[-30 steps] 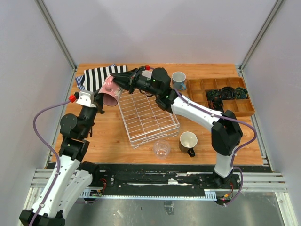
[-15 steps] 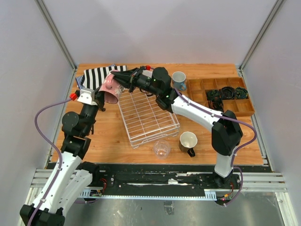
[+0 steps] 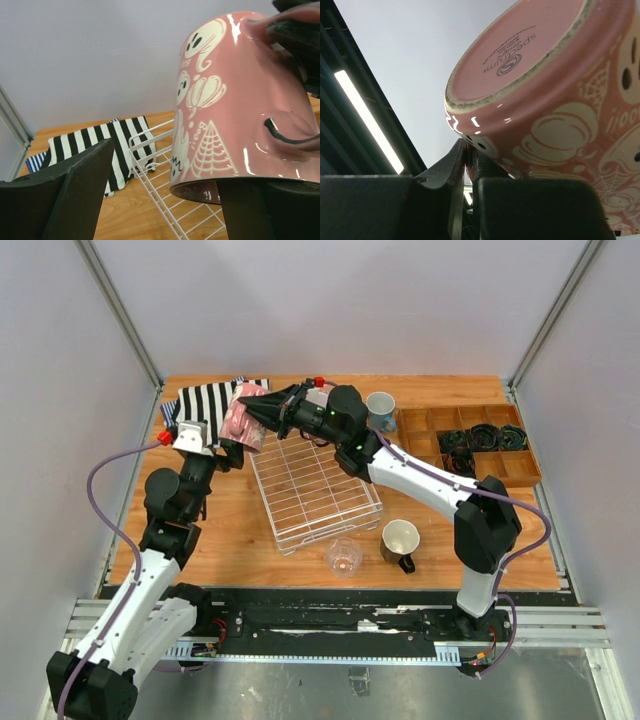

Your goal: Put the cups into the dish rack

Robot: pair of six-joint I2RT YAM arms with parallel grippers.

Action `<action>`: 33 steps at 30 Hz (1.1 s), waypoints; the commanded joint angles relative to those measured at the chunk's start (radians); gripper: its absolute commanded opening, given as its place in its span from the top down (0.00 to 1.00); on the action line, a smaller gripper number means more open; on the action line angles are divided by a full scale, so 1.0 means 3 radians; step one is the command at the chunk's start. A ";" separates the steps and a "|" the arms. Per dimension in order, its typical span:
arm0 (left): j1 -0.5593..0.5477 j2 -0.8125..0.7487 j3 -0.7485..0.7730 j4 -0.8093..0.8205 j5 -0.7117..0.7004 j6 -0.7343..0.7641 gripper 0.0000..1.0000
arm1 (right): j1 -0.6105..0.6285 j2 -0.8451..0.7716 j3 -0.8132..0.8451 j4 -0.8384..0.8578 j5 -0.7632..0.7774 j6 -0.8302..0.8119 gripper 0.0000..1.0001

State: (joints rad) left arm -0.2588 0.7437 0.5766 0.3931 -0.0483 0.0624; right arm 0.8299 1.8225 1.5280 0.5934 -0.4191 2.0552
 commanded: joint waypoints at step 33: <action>-0.0017 -0.0672 0.0417 -0.1513 -0.0756 -0.0780 0.00 | -0.0579 0.0059 -0.0004 -0.0573 -0.1646 -0.4594 0.99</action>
State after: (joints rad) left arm -0.2584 0.5308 0.6945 -0.0643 -0.2764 -0.1516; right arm 0.6765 1.9331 1.5814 0.2047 -0.9092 0.9073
